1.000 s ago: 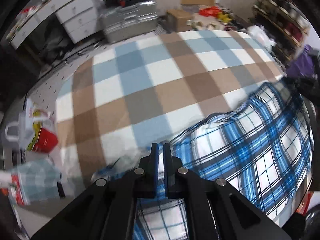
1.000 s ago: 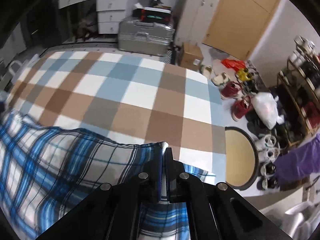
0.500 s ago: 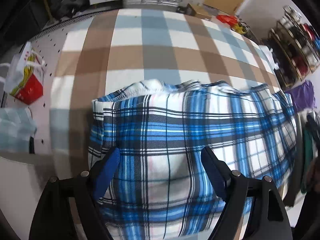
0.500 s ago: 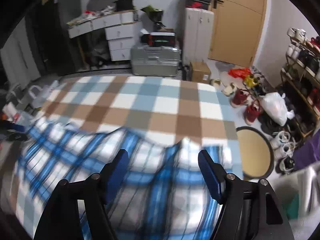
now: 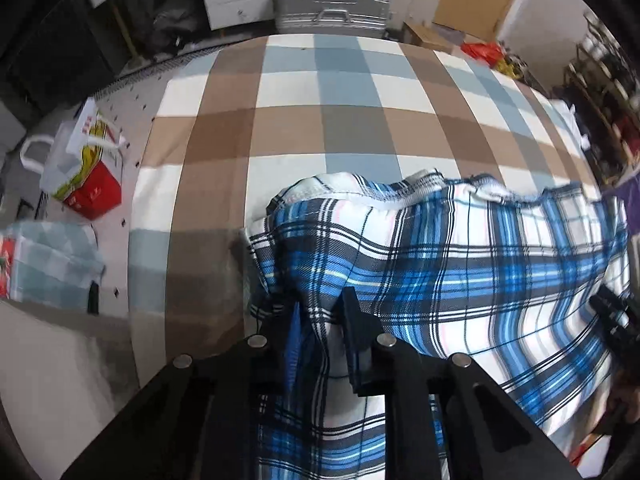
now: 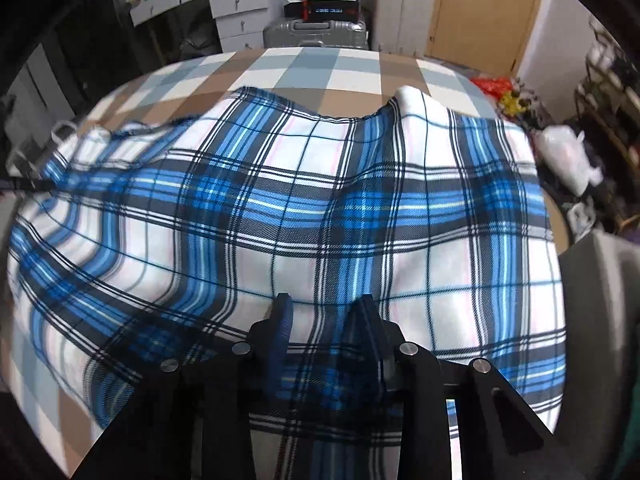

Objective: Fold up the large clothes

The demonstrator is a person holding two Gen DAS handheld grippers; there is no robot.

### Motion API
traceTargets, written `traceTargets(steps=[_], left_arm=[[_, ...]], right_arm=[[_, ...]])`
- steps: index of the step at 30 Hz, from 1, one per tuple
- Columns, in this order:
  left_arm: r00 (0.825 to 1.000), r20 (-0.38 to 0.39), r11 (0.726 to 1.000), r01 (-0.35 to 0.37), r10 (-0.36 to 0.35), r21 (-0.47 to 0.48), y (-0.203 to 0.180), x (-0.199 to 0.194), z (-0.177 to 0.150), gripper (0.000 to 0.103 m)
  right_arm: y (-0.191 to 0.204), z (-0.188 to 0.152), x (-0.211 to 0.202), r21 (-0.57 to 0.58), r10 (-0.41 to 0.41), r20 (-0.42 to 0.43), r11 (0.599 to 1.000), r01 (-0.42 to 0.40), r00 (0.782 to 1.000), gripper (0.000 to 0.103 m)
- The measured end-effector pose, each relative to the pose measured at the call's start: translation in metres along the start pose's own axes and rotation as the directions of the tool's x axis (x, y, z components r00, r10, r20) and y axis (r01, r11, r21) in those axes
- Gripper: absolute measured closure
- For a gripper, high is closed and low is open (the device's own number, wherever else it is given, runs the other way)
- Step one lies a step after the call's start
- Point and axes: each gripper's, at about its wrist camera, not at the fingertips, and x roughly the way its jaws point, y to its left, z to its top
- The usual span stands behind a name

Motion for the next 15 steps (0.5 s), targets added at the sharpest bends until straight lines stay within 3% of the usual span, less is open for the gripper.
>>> traceTargets(steps=[3, 5, 7, 9, 10, 11, 13, 15], left_arm=[[0.998, 0.022, 0.998, -0.058, 0.058, -0.014, -0.001, -0.014, -0.002, 0.084], [0.982, 0.123, 0.988, -0.147, 0.141, 0.042, -0.016, -0.041, -0.012, 0.082], [0.982, 0.161, 0.988, -0.111, 0.093, 0.104, -0.026, -0.055, -0.025, 0.077], [0.987, 0.16, 0.988, -0.009, -0.016, 0.154, -0.042, -0.061, -0.037, 0.061], [0.987, 0.145, 0.983, 0.049, -0.075, 0.175, -0.055, -0.059, -0.043, 0.047], [0.984, 0.132, 0.978, 0.09, -0.116, 0.19, -0.067, -0.054, -0.049, 0.044], [0.989, 0.108, 0.981, 0.082, -0.101, 0.174, -0.078, -0.035, -0.056, 0.044], [0.992, 0.072, 0.991, 0.095, -0.102, 0.091, -0.072, -0.011, -0.063, 0.045]], right_arm=[[0.003, 0.006, -0.006, -0.002, -0.042, -0.027, 0.999, 0.042, 0.999, 0.068], [0.001, 0.012, -0.021, 0.029, -0.032, 0.004, 0.999, 0.032, 0.999, 0.068], [0.004, 0.017, -0.042, 0.035, 0.05, 0.061, 0.998, -0.052, 0.997, 0.056], [0.017, 0.029, -0.056, 0.009, 0.096, 0.113, 0.995, -0.098, 0.989, 0.038], [0.024, 0.037, -0.058, -0.011, 0.111, 0.128, 0.994, -0.11, 0.986, 0.037], [0.03, 0.045, -0.056, -0.023, 0.11, 0.127, 0.994, -0.108, 0.986, 0.035], [0.04, 0.064, -0.039, -0.018, 0.107, 0.083, 0.994, -0.105, 0.991, 0.035], [0.041, 0.074, -0.023, 0.021, 0.142, 0.045, 0.99, -0.143, 0.989, 0.035]])
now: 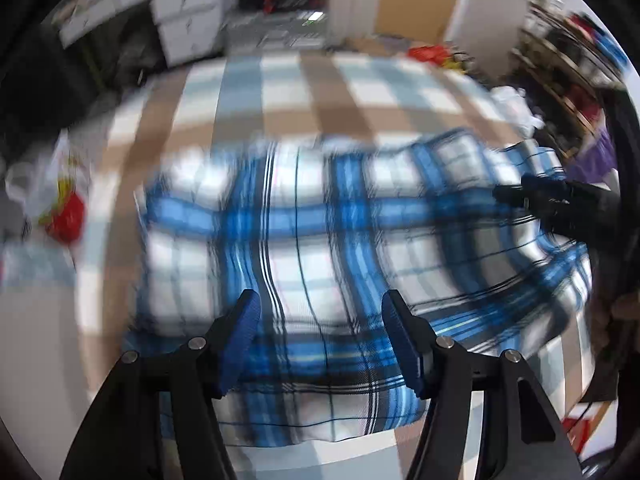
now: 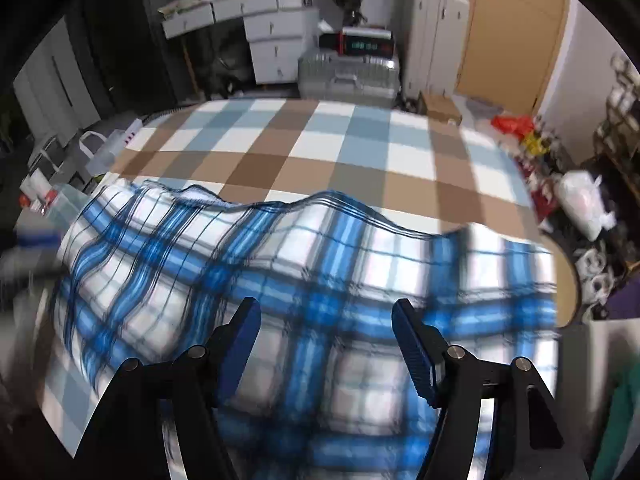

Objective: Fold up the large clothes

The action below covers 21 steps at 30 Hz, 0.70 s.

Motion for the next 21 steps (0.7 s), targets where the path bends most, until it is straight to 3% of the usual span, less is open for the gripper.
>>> traceTargets(steps=[3, 4, 5, 6, 7, 8, 14, 18, 19, 20, 21], left_arm=[[0.997, 0.052, 0.991, 0.057, -0.05, -0.125, 0.028, 0.007, -0.013, 0.045], [0.996, 0.068, 0.985, 0.064, -0.054, -0.161, 0.037, 0.003, -0.014, 0.045], [0.994, 0.089, 0.978, 0.081, -0.065, -0.194, 0.045, -0.002, -0.014, 0.045], [0.987, 0.125, 0.969, 0.122, -0.097, -0.213, 0.054, -0.008, -0.012, 0.045], [0.984, 0.151, 0.967, 0.129, -0.097, -0.22, 0.06, -0.013, -0.01, 0.045], [0.982, 0.176, 0.968, 0.106, -0.066, -0.229, 0.065, -0.016, -0.008, 0.045], [0.985, 0.163, 0.971, 0.086, -0.05, -0.224, 0.089, -0.006, 0.006, 0.045], [0.985, 0.164, 0.965, 0.092, -0.053, -0.245, 0.083, -0.015, -0.01, 0.045], [0.984, 0.167, 0.962, 0.095, -0.053, -0.256, 0.085, -0.018, -0.012, 0.045], [0.983, 0.171, 0.959, 0.108, -0.064, -0.263, 0.089, -0.021, -0.012, 0.045], [0.981, 0.178, 0.955, 0.12, -0.073, -0.272, 0.09, -0.024, -0.014, 0.045]], right_arm=[[-0.005, 0.012, 0.042, 0.057, 0.028, -0.13, 0.998, -0.021, 0.991, 0.035], [-0.002, 0.009, 0.051, 0.035, 0.007, -0.178, 0.999, -0.001, 0.984, 0.035], [0.0, 0.007, 0.057, -0.009, -0.022, -0.197, 1.0, 0.021, 0.98, 0.042], [0.009, 0.009, 0.057, -0.082, -0.066, -0.173, 0.995, 0.053, 0.983, 0.073], [0.017, 0.012, 0.056, -0.132, -0.085, -0.15, 0.989, 0.065, 0.985, 0.093], [0.019, 0.014, 0.056, -0.137, -0.094, -0.152, 0.988, 0.073, 0.984, 0.101], [0.013, 0.04, 0.048, -0.079, -0.097, -0.035, 0.992, 0.094, 0.995, 0.102], [0.017, 0.04, 0.082, -0.116, -0.137, -0.17, 0.986, 0.119, 0.976, 0.1], [0.023, 0.046, 0.081, -0.152, -0.158, -0.168, 0.979, 0.132, 0.973, 0.099], [0.025, 0.048, 0.076, -0.17, -0.165, -0.163, 0.976, 0.137, 0.973, 0.096], [0.028, 0.053, 0.069, -0.173, -0.15, -0.156, 0.977, 0.122, 0.976, 0.082]])
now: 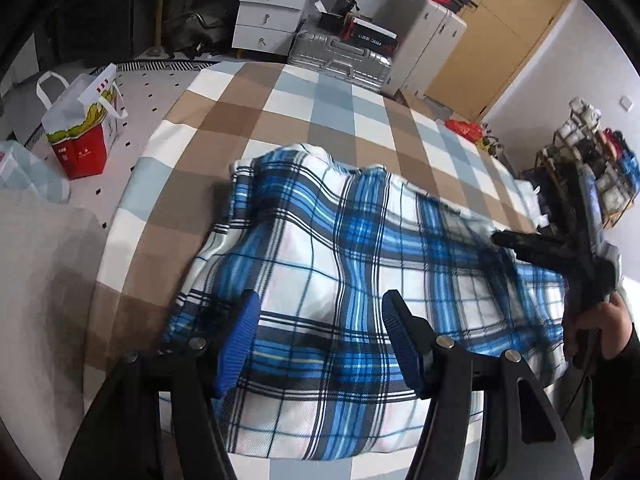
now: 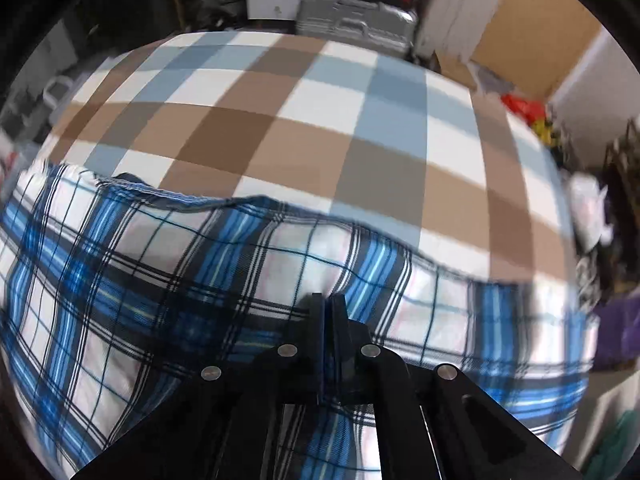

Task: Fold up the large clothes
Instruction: 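Open both grippers and lift them off the folded shirt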

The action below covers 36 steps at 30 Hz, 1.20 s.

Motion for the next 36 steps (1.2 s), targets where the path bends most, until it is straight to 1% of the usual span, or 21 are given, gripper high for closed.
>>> traceTargets(steps=[1, 2, 3, 5, 6, 8, 10, 12, 13, 14, 15, 16, 17, 18, 22, 24, 26, 28, 31, 34, 36], left_arm=[[1.0, 0.006, 1.0, 0.007, -0.007, -0.012, 0.002, 0.0, 0.001, 0.045], [1.0, 0.015, 1.0, 0.013, -0.013, -0.026, 0.005, -0.002, 0.003, 0.045], [1.0, 0.02, 0.999, 0.016, -0.016, -0.035, 0.007, -0.004, 0.003, 0.045], [1.0, 0.022, 0.999, 0.013, -0.012, -0.046, 0.01, -0.004, 0.003, 0.045], [1.0, 0.02, 0.999, 0.01, -0.009, -0.05, 0.012, -0.003, 0.002, 0.045], [1.0, 0.004, 0.998, 0.013, -0.013, -0.065, 0.015, 0.0, 0.002, 0.045], [1.0, -0.001, 0.997, 0.015, -0.015, -0.076, 0.019, 0.0, 0.003, 0.045], [1.0, -0.001, 0.996, 0.017, -0.017, -0.087, 0.022, 0.0, 0.004, 0.045], [1.0, -0.002, 0.996, 0.02, -0.02, -0.088, 0.022, 0.0, 0.005, 0.045], [1.0, -0.004, 0.996, 0.024, -0.025, -0.088, 0.022, 0.0, 0.005, 0.045], [1.0, -0.005, 0.996, 0.029, -0.029, -0.084, 0.022, 0.0, 0.005, 0.045], [1.0, -0.007, 0.996, 0.03, -0.031, -0.08, 0.021, 0.0, 0.005, 0.045], [1.0, -0.008, 0.997, 0.029, -0.03, -0.077, 0.021, 0.001, 0.005, 0.045], [0.999, -0.012, 0.997, 0.03, -0.031, -0.074, 0.02, 0.002, 0.006, 0.045], [0.999, -0.031, 0.997, 0.033, -0.035, -0.068, 0.017, 0.007, 0.005, 0.045], [0.999, -0.037, 0.998, 0.021, -0.023, -0.057, 0.016, 0.008, 0.003, 0.045], [0.999, -0.038, 0.999, -0.001, 0.0, -0.041, 0.014, 0.009, 0.002, 0.045], [0.999, -0.042, 0.999, -0.018, 0.016, -0.038, 0.015, 0.012, 0.001, 0.045], [0.998, -0.06, 0.999, -0.018, 0.015, -0.045, 0.017, 0.015, 0.0, 0.045], [0.998, -0.057, 1.0, 0.011, -0.012, -0.012, 0.009, 0.011, 0.0, 0.045], [0.998, -0.05, 0.997, 0.047, -0.044, 0.057, -0.008, 0.005, -0.004, 0.045]], right_arm=[[0.0, 0.005, -0.011, 0.008, 0.041, 0.022, 0.999, -0.041, 0.999, 0.071], [0.001, 0.009, -0.024, 0.012, 0.104, 0.066, 0.994, -0.105, 0.992, 0.045], [0.004, 0.014, -0.039, 0.0, 0.16, 0.131, 0.987, -0.162, 0.978, 0.03], [0.021, 0.026, -0.053, -0.06, 0.192, 0.203, 0.981, -0.184, 0.96, 0.023], [0.033, 0.032, -0.053, -0.1, 0.201, 0.201, 0.978, -0.184, 0.959, 0.023], [0.058, 0.043, -0.043, -0.154, 0.173, 0.168, 0.977, -0.147, 0.97, 0.023], [0.081, 0.05, -0.026, -0.216, 0.196, 0.113, 0.962, -0.169, 0.974, 0.023], [0.1, 0.051, -0.008, -0.265, 0.188, 0.068, 0.95, -0.164, 0.98, 0.025], [0.107, 0.05, 0.001, -0.281, 0.166, 0.049, 0.949, -0.146, 0.985, 0.025], [0.109, 0.046, 0.004, -0.282, 0.156, 0.039, 0.949, -0.138, 0.987, 0.03], [0.108, 0.046, 0.012, -0.272, 0.164, 0.022, 0.95, -0.151, 0.986, 0.045], [0.105, 0.046, 0.013, -0.246, 0.208, 0.009, 0.949, -0.199, 0.978, 0.054], [0.103, 0.046, 0.013, -0.233, 0.22, 0.019, 0.95, -0.21, 0.975, 0.079], [0.1, 0.046, 0.009, -0.223, 0.202, 0.043, 0.957, -0.188, 0.978, 0.098], [0.092, 0.047, -0.009, -0.194, 0.183, 0.135, 0.969, -0.156, 0.974, 0.099], [0.092, 0.049, -0.019, -0.178, 0.156, 0.197, 0.976, -0.122, 0.968, 0.102], [0.093, 0.059, -0.019, -0.152, 0.128, 0.234, 0.984, -0.094, 0.964, 0.103], [0.092, 0.067, -0.006, -0.106, 0.123, 0.207, 0.989, -0.102, 0.971, 0.103], [0.092, 0.07, 0.017, -0.088, 0.106, 0.142, 0.992, -0.094, 0.984, 0.103], [0.082, 0.056, -0.005, -0.08, 0.152, 0.172, 0.987, -0.14, 0.973, 0.102], [0.071, 0.041, -0.03, -0.07, 0.191, 0.205, 0.981, -0.181, 0.96, 0.094]])
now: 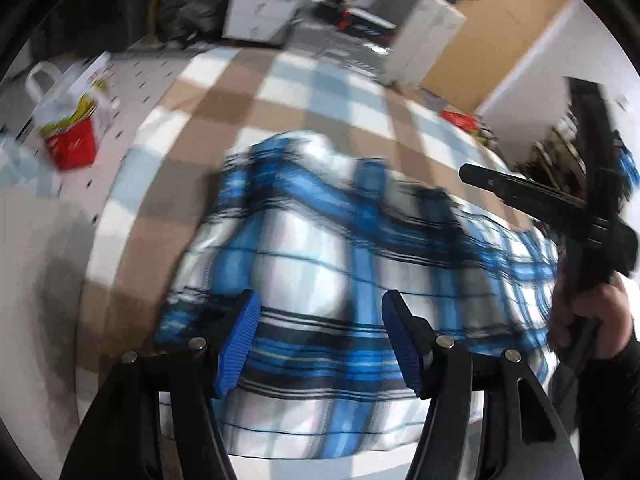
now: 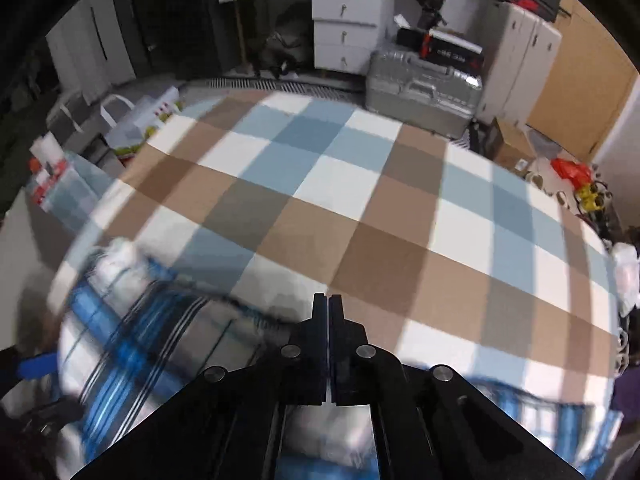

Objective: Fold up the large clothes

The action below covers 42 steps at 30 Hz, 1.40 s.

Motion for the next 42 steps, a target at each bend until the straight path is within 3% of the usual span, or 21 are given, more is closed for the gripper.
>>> traceTargets(steps=[1, 3, 4, 5, 8, 10, 12, 13, 14, 15, 18, 19, 22, 26, 29, 32, 35, 37, 39, 40, 42], left_arm=[[1.0, -0.007, 0.999, 0.017, -0.017, 0.042, -0.01, -0.001, -0.002, 0.045], [0.999, -0.025, 0.991, 0.05, -0.047, 0.126, -0.03, 0.001, -0.009, 0.045], [0.998, -0.052, 0.982, 0.051, -0.043, 0.183, -0.042, 0.008, -0.016, 0.045], [0.997, -0.071, 0.977, 0.038, -0.024, 0.209, -0.047, 0.013, -0.019, 0.045], [0.978, -0.148, 0.948, -0.098, 0.148, 0.301, -0.055, 0.05, -0.035, 0.044], [0.981, -0.118, 0.937, -0.109, 0.156, 0.331, -0.055, 0.054, -0.039, 0.041], [0.981, -0.103, 0.936, -0.123, 0.165, 0.329, -0.051, 0.053, -0.04, 0.038], [0.979, -0.096, 0.936, -0.142, 0.182, 0.322, -0.048, 0.052, -0.04, 0.038], [0.978, -0.093, 0.935, -0.147, 0.186, 0.323, -0.046, 0.051, -0.041, 0.038], [0.978, -0.085, 0.931, -0.153, 0.191, 0.331, -0.044, 0.048, -0.042, 0.038], [0.967, -0.066, 0.915, -0.21, 0.247, 0.344, -0.044, 0.038, -0.048, 0.038], [0.967, -0.054, 0.914, -0.216, 0.249, 0.344, -0.046, 0.032, -0.049, 0.038], [0.989, -0.023, 0.93, -0.129, 0.146, 0.343, -0.052, 0.012, -0.053, 0.038], [0.996, -0.063, 0.942, -0.045, 0.07, 0.333, -0.056, 0.015, -0.058, 0.038], [0.974, -0.045, 0.888, -0.185, 0.224, 0.421, -0.058, 0.041, -0.065, 0.036], [0.979, -0.046, 0.911, -0.168, 0.199, 0.377, -0.047, 0.04, -0.06, 0.033], [0.97, -0.044, 0.918, -0.21, 0.237, 0.336, -0.04, 0.032, -0.055, 0.033], [0.98, -0.022, 0.939, -0.18, 0.195, 0.293, -0.041, 0.016, -0.052, 0.033], [0.997, -0.005, 0.965, -0.072, 0.076, 0.25, -0.046, -0.002, -0.054, 0.033], [1.0, -0.012, 0.971, 0.013, -0.01, 0.24, -0.052, -0.009, -0.055, 0.033], [0.994, -0.057, 0.957, 0.106, -0.094, 0.269, -0.07, -0.007, -0.063, 0.033]], right_arm=[[-0.005, -0.01, -0.023, 0.019, 0.031, 0.021, 0.999, -0.031, 0.999, 0.087], [-0.012, -0.031, -0.055, 0.062, 0.077, 0.041, 0.995, -0.08, 0.996, 0.046], [-0.013, -0.046, -0.072, 0.067, 0.094, 0.059, 0.993, -0.098, 0.994, 0.042], [-0.011, -0.056, -0.081, 0.063, 0.092, 0.067, 0.993, -0.096, 0.994, 0.041], [0.0, -0.097, -0.085, 0.029, 0.054, 0.005, 0.998, -0.054, 0.999, 0.041], [0.008, -0.121, -0.06, -0.022, -0.029, -0.069, 0.999, 0.027, 0.997, 0.041], [0.013, -0.14, -0.023, -0.08, -0.121, -0.174, 0.991, 0.109, 0.977, 0.043], [0.007, -0.146, -0.023, -0.045, -0.099, -0.105, 0.995, 0.094, 0.99, 0.042], [0.002, -0.147, -0.023, -0.026, -0.096, -0.091, 0.995, 0.094, 0.991, 0.033], [-0.004, -0.146, -0.018, 0.001, -0.076, -0.122, 0.997, 0.076, 0.99, 0.033], [-0.018, -0.148, -0.038, 0.137, -0.037, -0.081, 0.989, 0.048, 0.996, 0.048], [-0.018, -0.15, -0.047, 0.15, -0.019, -0.057, 0.988, 0.027, 0.998, 0.048], [-0.003, -0.162, -0.077, 0.138, 0.002, 0.024, 0.99, -0.005, 1.0, 0.048], [0.019, -0.187, -0.084, 0.115, -0.061, 0.075, 0.992, 0.052, 0.995, 0.043], [0.018, -0.197, -0.044, 0.143, -0.093, -0.029, 0.985, 0.097, 0.995, 0.042], [0.02, -0.2, -0.035, 0.103, -0.123, -0.007, 0.987, 0.123, 0.992, 0.04], [0.006, -0.204, -0.059, 0.186, -0.054, 0.071, 0.982, 0.039, 0.996, 0.042], [-0.009, -0.211, -0.085, 0.249, -0.088, 0.157, 0.967, 0.047, 0.984, 0.04], [-0.022, -0.214, -0.098, 0.289, -0.175, 0.197, 0.95, 0.114, 0.965, 0.038], [-0.032, -0.218, -0.099, 0.317, -0.236, 0.187, 0.933, 0.169, 0.954, 0.036], [-0.048, -0.221, -0.091, 0.34, -0.259, 0.134, 0.919, 0.201, 0.957, 0.034]])
